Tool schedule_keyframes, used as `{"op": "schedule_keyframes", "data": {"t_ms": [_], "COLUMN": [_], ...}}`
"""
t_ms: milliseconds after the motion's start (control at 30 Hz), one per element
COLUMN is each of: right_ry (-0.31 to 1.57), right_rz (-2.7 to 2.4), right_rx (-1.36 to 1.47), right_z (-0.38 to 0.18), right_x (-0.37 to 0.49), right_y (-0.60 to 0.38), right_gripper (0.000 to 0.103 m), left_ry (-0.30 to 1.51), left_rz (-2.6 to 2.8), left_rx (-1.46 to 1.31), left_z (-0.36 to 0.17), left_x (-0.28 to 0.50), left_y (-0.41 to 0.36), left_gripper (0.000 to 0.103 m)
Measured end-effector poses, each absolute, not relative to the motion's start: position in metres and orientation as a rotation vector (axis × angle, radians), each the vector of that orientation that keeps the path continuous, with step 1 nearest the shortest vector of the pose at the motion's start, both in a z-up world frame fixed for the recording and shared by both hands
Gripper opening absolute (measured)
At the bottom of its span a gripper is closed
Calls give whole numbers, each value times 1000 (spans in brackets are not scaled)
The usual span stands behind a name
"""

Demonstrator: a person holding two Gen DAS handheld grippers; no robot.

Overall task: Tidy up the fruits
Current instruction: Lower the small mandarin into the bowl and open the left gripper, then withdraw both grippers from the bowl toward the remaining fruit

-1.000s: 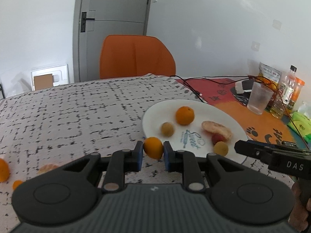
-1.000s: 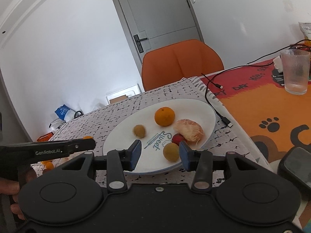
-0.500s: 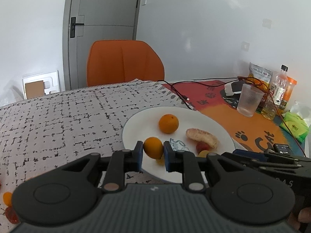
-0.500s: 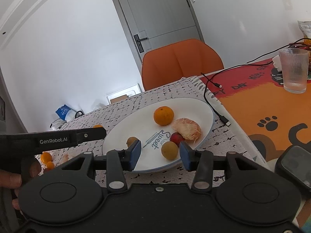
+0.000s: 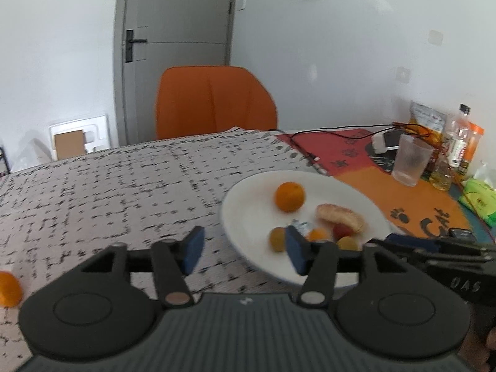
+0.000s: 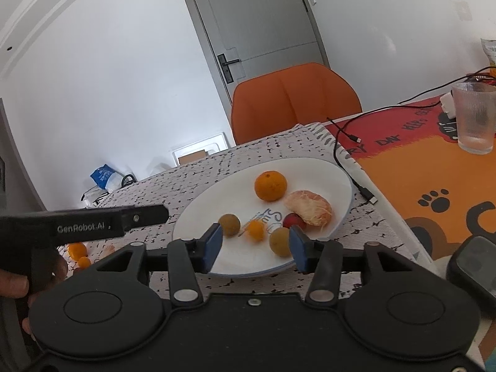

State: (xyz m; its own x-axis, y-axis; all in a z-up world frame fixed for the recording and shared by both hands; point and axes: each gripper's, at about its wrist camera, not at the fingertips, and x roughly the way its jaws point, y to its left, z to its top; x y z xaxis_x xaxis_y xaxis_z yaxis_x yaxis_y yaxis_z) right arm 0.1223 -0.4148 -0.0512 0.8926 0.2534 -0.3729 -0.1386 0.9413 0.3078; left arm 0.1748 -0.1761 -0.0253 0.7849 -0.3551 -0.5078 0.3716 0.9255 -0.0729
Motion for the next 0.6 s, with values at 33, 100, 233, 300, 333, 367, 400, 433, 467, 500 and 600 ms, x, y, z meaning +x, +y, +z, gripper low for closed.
{"op": "schedule_keyframes", "data": {"t_ms": [33, 100, 233, 300, 333, 367, 400, 433, 467, 500, 600], "right_ry": [422, 424, 424, 423, 422, 420, 420, 421, 421, 421, 416], "right_rz": [206, 210, 219, 219, 220, 222, 224, 226, 228, 231, 234], "right_rx": [277, 276, 268, 265, 262, 260, 259, 259, 259, 257, 248], "right_z": [-51, -51, -49, -49, -48, -48, -48, -48, -48, -48, -47], "right_x": [123, 124, 125, 126, 126, 126, 126, 126, 126, 127, 126], "right_y": [-413, -411, -404, -400, -398, -396, -394, -392, -390, -388, -380], "right_gripper": [51, 51, 57, 61, 64, 68, 69, 71, 72, 73, 82], "left_ry": [544, 546, 541, 536, 536, 538, 539, 537, 532, 528, 514], "left_rz": [-379, -343, -296, -277, -269, -259, -250, -247, -245, -242, -220], "left_rx": [32, 28, 12, 9, 8, 7, 3, -2, -7, -7, -4], "left_z": [-26, -27, -27, -27, -26, -27, -26, -26, -25, -24, -23], "left_x": [174, 174, 170, 168, 167, 166, 164, 162, 160, 158, 152], "left_y": [-173, -163, -143, -134, -130, -127, -122, -118, -112, -109, -98], "left_gripper": [68, 74, 85, 87, 88, 88, 89, 89, 90, 91, 95]}}
